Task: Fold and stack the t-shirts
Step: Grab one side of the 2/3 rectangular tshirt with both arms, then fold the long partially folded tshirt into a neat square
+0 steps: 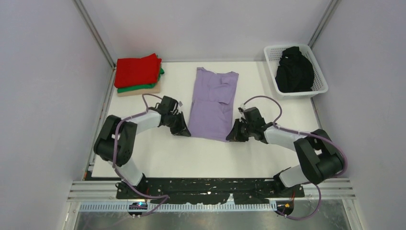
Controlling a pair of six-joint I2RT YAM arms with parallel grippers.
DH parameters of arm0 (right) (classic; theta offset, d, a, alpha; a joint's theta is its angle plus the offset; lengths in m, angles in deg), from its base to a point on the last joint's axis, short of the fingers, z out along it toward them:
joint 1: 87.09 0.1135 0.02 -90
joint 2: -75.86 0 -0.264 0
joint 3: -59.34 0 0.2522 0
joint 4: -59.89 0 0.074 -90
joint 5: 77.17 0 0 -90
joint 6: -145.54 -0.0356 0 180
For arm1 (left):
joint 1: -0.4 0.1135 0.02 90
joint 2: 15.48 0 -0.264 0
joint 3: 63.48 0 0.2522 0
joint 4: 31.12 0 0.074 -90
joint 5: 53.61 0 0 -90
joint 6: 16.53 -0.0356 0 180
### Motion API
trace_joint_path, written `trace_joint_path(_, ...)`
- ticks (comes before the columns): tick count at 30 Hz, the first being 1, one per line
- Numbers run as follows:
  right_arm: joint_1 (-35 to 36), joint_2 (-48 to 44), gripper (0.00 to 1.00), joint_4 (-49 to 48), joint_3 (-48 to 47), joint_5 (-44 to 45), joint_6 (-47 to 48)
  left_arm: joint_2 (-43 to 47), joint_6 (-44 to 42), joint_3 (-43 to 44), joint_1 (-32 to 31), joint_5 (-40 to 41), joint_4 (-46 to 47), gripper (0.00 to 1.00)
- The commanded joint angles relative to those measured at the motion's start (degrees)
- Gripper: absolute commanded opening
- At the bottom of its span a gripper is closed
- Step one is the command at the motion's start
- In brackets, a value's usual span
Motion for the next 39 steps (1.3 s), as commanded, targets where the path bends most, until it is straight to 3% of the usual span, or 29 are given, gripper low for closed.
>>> trace_joint_path(1, 2.62, -8.84, 0.05, 9.09, 1.7, -5.7, 4.15, 11.51, 0.06, -8.03, -2.1, 1.01, -0.36, 0.0)
trace_joint_path(5, 4.84, -18.76, 0.05, 17.88, 2.21, -10.02, 4.88, 25.25, 2.54, -15.09, -5.15, 4.2, -5.03, 0.0)
trace_joint_path(9, 5.46, -31.89, 0.05, 24.18, 0.8, -14.8, 5.63, 38.94, 4.17, -15.6, -9.45, 8.95, -14.6, 0.0)
trace_joint_path(13, 4.79, -36.53, 0.05, 27.75, -2.38, -16.76, 7.8, 48.56, 5.74, -13.76, -10.36, 8.94, -17.2, 0.0)
trace_joint_path(17, 1.21, -36.26, 0.05, 26.25, -4.52, -19.32, 7.3, 52.2, 5.49, -11.02, -10.32, 11.65, -15.46, 0.0)
trace_joint_path(22, -4.87, -32.84, 0.05, 19.07, -6.05, -24.08, 5.06, 46.39, 2.26, -3.06, -9.37, 17.07, -15.65, 0.0)
trace_joint_path(32, -13.97, -20.71, 0.05, 16.24, -13.26, -22.48, 6.9, 24.65, -3.32, 13.49, -2.7, 15.22, -11.96, 0.0)
trace_joint_path(39, -16.43, -10.16, 0.05, 12.97, -17.68, -21.91, 7.15, 12.05, -6.13, 24.81, -0.12, 15.8, -12.17, 0.0)
